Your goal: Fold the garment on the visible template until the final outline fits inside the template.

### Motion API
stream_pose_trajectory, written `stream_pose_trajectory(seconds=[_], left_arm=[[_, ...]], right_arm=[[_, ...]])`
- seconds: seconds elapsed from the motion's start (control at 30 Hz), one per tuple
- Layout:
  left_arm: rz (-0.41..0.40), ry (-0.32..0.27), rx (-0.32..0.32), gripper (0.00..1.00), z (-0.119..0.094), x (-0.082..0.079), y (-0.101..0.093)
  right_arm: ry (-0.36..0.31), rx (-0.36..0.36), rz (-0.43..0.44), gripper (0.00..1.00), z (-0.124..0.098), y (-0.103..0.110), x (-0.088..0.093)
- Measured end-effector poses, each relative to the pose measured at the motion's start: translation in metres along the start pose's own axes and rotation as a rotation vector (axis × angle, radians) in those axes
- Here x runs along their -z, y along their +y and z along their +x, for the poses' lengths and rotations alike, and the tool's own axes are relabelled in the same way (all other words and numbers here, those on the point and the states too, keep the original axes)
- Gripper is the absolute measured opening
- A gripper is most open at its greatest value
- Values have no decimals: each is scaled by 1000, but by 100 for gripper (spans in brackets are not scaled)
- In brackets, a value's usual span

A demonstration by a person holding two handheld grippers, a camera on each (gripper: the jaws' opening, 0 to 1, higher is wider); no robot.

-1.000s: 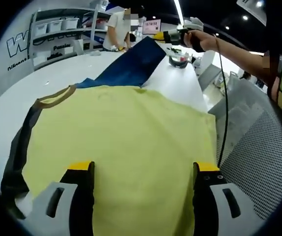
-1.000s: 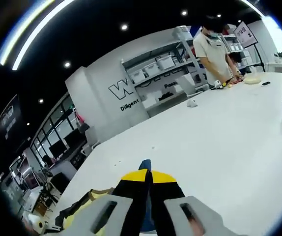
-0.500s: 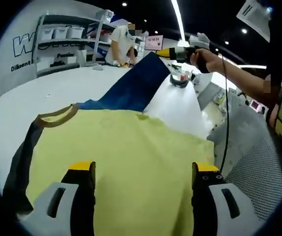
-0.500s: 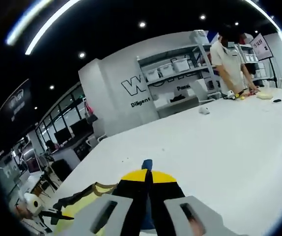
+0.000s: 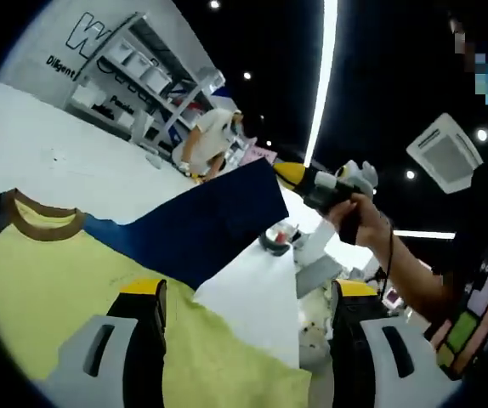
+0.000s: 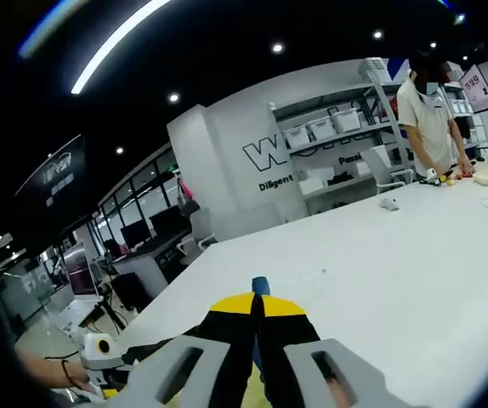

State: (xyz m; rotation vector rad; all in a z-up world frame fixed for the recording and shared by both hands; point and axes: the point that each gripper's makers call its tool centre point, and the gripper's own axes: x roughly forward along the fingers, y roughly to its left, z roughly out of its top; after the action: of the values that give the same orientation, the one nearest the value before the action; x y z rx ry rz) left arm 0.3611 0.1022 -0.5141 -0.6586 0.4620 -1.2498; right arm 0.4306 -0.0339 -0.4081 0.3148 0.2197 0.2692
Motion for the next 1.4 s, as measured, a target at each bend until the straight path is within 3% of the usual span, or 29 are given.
stream_pose_trajectory(seconds=[0.17, 0.27, 0.4, 0.47, 0.63, 0.8, 1.1, 1.2, 1.4], left_arm=[[-104, -7, 33, 73, 18, 3, -1], [-217, -70, 76, 73, 29, -7, 6], [-405, -197, 143, 72, 41, -27, 13], [-474, -237, 146, 72, 45, -32, 20], [-565, -251, 191, 70, 54, -34, 19], [-782, -340, 293, 66, 59, -45, 12], [-840, -387, 311, 63, 75, -46, 17], [-849, -400, 354, 56, 72, -48, 5], [-850, -424, 373, 40, 73, -54, 1]], right_arm=[[15, -36, -27, 0, 2, 18, 3], [21, -64, -16, 0, 4, 28, 5], [30, -95, -8, 0, 5, 42, 8], [28, -108, -5, 0, 5, 48, 7], [22, -129, 9, 0, 5, 56, 4], [13, -140, 9, 0, 5, 62, 1], [16, -154, 18, 0, 6, 68, 1], [15, -154, 19, 0, 6, 69, 1], [22, -157, 25, 0, 8, 70, 4]])
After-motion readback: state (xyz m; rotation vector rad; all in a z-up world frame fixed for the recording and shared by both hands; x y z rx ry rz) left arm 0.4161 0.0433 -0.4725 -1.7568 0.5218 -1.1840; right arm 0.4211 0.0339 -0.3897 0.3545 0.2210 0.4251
